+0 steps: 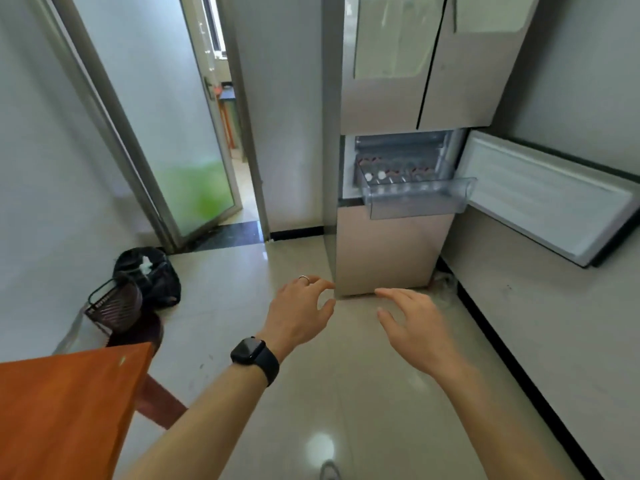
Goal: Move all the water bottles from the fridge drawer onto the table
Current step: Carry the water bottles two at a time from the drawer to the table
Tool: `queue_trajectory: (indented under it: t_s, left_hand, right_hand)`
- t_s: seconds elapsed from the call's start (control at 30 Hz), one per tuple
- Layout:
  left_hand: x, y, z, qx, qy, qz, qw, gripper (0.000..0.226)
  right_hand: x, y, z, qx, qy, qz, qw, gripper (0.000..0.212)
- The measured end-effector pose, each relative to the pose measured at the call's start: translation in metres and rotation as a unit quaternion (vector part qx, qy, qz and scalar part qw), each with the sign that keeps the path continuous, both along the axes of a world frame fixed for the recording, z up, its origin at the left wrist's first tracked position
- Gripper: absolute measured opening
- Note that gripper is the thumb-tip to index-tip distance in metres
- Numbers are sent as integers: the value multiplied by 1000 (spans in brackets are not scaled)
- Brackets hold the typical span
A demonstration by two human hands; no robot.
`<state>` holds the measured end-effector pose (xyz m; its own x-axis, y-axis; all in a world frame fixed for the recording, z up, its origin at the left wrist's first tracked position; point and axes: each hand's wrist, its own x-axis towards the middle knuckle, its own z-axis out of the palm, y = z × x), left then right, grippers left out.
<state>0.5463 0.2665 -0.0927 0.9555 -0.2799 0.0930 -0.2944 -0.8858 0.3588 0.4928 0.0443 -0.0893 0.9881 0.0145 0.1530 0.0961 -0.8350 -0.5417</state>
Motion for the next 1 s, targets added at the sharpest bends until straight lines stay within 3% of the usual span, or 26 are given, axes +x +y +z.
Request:
queue_trajectory:
  t_s: [0.57, 0.77, 1.0]
  left_hand:
    - [323, -238, 24, 10, -2, -152, 988, 42]
    - [415, -297, 4, -5, 10, -134, 991, 43]
    - [500, -352, -15, -62, 68, -29, 995, 43]
  right_hand:
    - [249, -217, 26, 16, 8, -139, 990, 41]
    - [346, -283, 7, 41, 37, -122, 991, 43]
    - [454, -345, -7, 44, 78, -43, 995, 45]
